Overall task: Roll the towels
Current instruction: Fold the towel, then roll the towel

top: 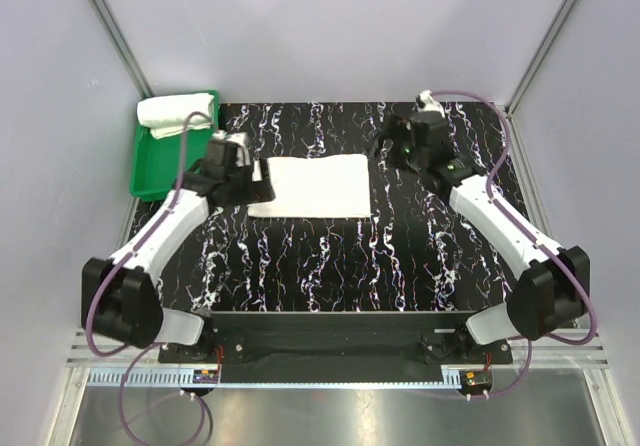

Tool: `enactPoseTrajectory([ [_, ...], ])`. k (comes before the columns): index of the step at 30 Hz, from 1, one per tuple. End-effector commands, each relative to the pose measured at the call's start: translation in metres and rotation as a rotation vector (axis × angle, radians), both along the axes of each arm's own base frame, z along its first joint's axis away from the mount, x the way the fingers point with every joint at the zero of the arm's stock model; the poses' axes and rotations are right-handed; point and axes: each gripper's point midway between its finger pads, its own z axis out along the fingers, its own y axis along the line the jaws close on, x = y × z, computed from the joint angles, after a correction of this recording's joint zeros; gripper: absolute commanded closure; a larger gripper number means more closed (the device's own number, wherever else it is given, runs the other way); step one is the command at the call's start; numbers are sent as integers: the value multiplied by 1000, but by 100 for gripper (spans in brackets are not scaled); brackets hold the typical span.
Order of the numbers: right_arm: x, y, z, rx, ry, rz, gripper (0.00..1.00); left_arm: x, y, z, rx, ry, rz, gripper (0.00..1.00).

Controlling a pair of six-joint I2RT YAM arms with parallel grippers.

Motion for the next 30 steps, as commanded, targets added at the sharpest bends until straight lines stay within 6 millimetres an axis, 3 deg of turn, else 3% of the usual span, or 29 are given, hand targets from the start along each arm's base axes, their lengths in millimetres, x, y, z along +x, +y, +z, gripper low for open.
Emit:
enactPoseTrajectory([
  [1,-23,-33,-61,-62,143,-33,11,15,-32,19,87,-71,-47,1],
  [2,-26,-40,-64,-71,142,-46,11,10,-57,21,99,-81,-105,1],
  [3,-34,-47,-67,-84,137,-60,10,14,-65,15,138,-76,-109,1],
  [4,-38,-53,-68,-95,140,-72,10,18,-79,23,146,-93,-125,1],
  [5,-42,-58,-71,-105,147,-88,10,13,-102,24,157,-96,-176,2],
  [6,-48,-68,-73,-120,148,-122,10,24,-116,23,193,-100,-178,2],
  [7,-54,-75,-76,-131,168,-151,9,22,-124,19,227,-80,-196,3],
  [8,-59,-82,-80,-143,183,-180,9,16,-145,17,249,-82,-239,4],
  [9,-64,-98,-78,-161,172,-250,7,21,-151,0,317,-59,-235,4],
  [11,-78,-118,-84,-185,217,-347,4,21,-178,8,352,-81,-262,4],
  [12,-84,-134,-79,-183,206,-433,3,30,-187,3,385,-85,-249,4],
  [15,-107,-163,-76,-226,212,-542,0,28,-213,-9,398,-71,-277,5],
  [18,-120,-182,-64,-230,167,-611,0,26,-237,-19,400,-72,-309,5],
  [24,-137,-189,-50,-190,94,-594,0,24,-290,-38,437,-123,-407,6],
  [27,-140,-188,-51,-195,99,-574,0,25,-305,-48,466,-122,-427,5],
  [30,-142,-186,-56,-211,122,-560,0,27,-307,-63,505,-103,-427,6],
])
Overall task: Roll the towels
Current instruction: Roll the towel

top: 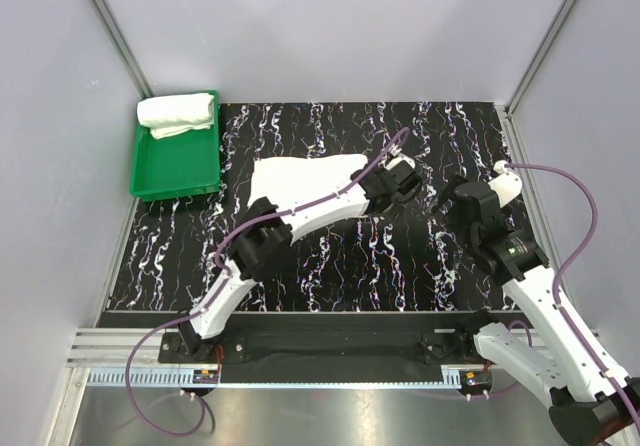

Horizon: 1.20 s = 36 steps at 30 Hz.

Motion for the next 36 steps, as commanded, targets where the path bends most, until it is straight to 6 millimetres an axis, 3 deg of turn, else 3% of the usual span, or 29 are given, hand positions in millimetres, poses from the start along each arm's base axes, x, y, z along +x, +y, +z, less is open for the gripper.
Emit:
enactPoseTrajectory([
  [1,-2,-5,-6,-34,30,-13,0,12,-3,2,45,-50,13,6],
  [10,1,3,-20,-23,53,20,0,6,7,-47,140,-2,17,12],
  [14,4,6,-28,-28,81,30,0,4,9,-63,161,14,12,25],
  [17,5,9,-33,-30,94,40,0,3,10,-72,168,20,7,37],
  [21,8,11,-38,-34,104,44,0,2,12,-80,183,26,0,68],
  [23,9,12,-41,-36,110,46,0,1,15,-85,198,29,-2,74],
  [25,11,12,-43,-35,109,46,0,0,17,-88,205,31,-6,86],
  [28,14,16,-44,-28,110,56,0,-3,20,-89,202,37,-1,95],
  [33,16,16,-39,-37,109,57,0,-23,17,-77,89,88,3,100],
  [34,16,15,-37,-40,105,55,0,-27,13,-60,31,82,15,100],
  [36,15,11,-30,-54,90,50,0,-46,14,-65,-30,123,3,100],
])
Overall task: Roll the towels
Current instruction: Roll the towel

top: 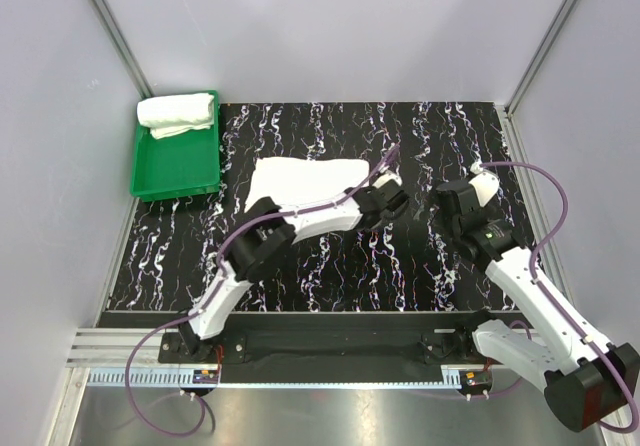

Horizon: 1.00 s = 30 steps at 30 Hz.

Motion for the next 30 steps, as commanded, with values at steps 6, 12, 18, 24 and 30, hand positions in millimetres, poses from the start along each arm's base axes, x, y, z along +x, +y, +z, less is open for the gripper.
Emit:
enactPoseTrajectory([
  [6,5,1,45,33,-146,24,0,-77,-3,16,-389,203,39,100],
  [12,8,22,44,100,-127,105,0,-100,-15,37,-683,265,59,100],
  [18,8,32,47,135,-122,145,0,-110,-18,65,-956,296,64,100],
  [24,7,44,48,189,-135,188,0,-110,1,95,-1223,330,121,100],
  [30,13,84,33,304,-111,337,3,-113,26,101,-1358,381,237,100],
])
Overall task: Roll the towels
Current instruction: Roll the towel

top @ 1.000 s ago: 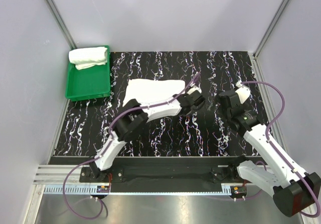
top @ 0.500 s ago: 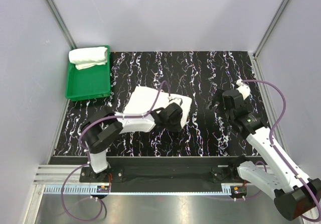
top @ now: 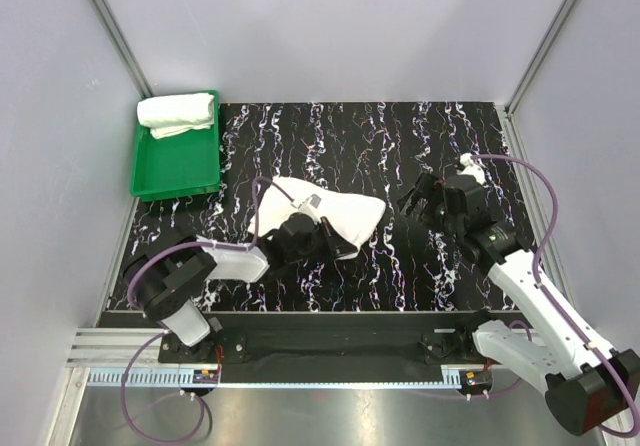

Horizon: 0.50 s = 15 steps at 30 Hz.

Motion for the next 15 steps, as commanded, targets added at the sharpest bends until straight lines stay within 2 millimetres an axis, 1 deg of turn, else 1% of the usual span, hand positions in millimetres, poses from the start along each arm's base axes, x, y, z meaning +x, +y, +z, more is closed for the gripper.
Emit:
enactPoseTrajectory([
  [1,6,43,-4,124,1,175,6,4,-4,51,-234,-10,47,100],
  [2,11,51,-4,144,-8,202,8,4,0,48,-239,3,64,100],
  [3,12,58,-8,155,10,227,9,3,7,43,-245,35,89,100],
  [4,12,66,-21,170,63,261,10,4,10,43,-252,41,107,100],
  [5,16,72,-24,182,70,274,11,4,13,41,-255,51,121,100],
  [6,17,75,-28,186,85,284,12,6,17,42,-270,67,142,100],
  [7,20,79,-37,188,114,293,13,4,22,37,-264,81,160,100],
  [8,22,81,-39,192,118,297,14,5,25,35,-271,90,176,100],
  [9,24,81,-43,190,128,292,14,3,33,29,-276,117,204,100],
  [10,26,83,-43,197,125,291,14,4,35,33,-298,111,215,100],
  [11,26,83,-43,198,122,292,14,5,39,32,-308,118,232,100],
  [12,28,84,-42,199,118,292,14,3,44,27,-315,142,251,100],
  [13,29,85,-42,199,116,295,14,5,46,31,-345,135,265,100],
  [15,31,87,-42,202,112,303,14,4,53,25,-363,169,288,100],
])
